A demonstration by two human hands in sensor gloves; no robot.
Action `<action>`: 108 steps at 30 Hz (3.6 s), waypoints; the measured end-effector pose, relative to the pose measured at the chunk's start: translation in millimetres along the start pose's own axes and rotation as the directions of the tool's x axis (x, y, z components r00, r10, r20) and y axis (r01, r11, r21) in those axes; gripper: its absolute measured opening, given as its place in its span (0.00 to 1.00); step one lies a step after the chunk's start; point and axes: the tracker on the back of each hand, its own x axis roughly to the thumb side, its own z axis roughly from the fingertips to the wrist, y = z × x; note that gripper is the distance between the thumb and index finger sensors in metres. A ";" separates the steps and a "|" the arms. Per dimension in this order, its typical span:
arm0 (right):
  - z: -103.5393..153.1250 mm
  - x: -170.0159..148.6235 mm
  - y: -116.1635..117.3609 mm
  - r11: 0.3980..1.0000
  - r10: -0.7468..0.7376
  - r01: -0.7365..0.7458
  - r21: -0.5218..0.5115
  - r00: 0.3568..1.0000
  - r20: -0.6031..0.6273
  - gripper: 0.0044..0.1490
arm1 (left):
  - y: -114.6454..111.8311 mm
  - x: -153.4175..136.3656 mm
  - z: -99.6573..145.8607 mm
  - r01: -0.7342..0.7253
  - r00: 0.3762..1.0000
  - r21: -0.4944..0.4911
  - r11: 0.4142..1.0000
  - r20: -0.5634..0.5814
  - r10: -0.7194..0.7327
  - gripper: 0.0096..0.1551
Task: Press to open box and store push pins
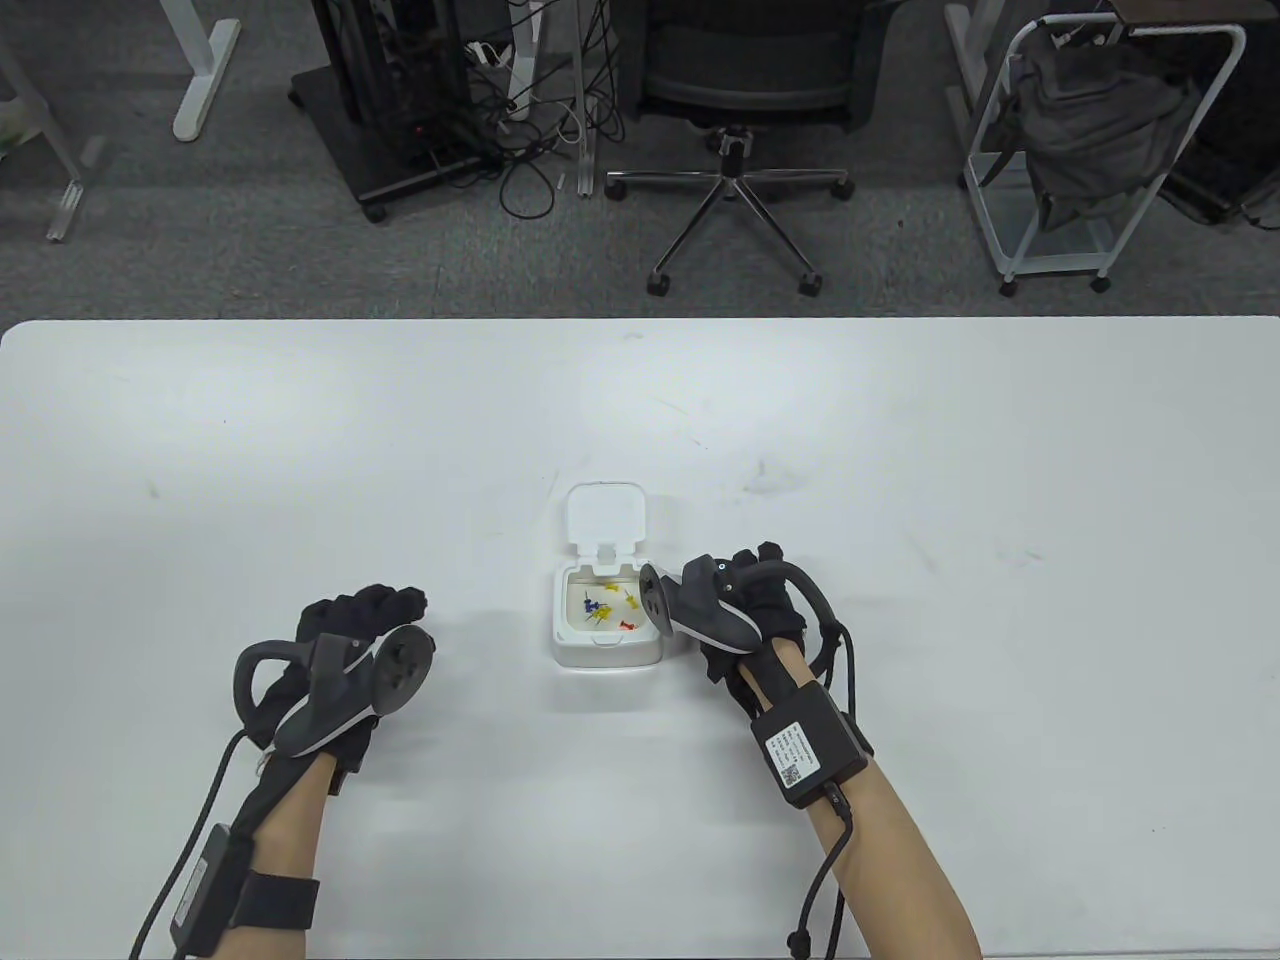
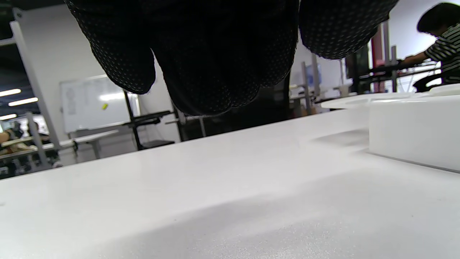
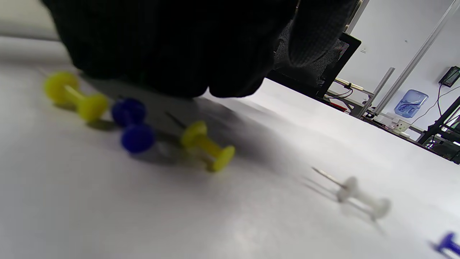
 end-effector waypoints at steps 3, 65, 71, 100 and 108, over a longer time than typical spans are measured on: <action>-1.6 2.5 1.5 1.000 0.010 -0.010 -0.001 1.000 0.004 0.25 | -0.5 0.0 -0.2 0.002 1.000 0.001 1.000 0.001 -0.002 0.30; 8.4 21.4 -68.2 0.991 -0.029 0.041 -0.124 0.995 0.094 0.32 | -2.7 1.7 -0.3 0.008 1.000 -0.012 1.000 0.011 -0.008 0.30; 16.0 5.2 -55.4 0.995 -0.012 0.021 -0.099 0.996 0.085 0.32 | -3.1 1.5 0.0 0.012 1.000 -0.019 1.000 0.009 -0.012 0.30; 34.5 -66.0 11.5 1.000 -0.013 0.014 0.020 0.997 -0.073 0.31 | -4.7 5.7 -0.5 0.009 1.000 -0.043 0.999 0.027 -0.008 0.30; 32.6 -69.9 25.3 0.998 0.028 -0.023 0.050 0.994 -0.101 0.29 | -4.6 6.0 -0.6 0.006 1.000 -0.041 0.999 0.030 -0.005 0.30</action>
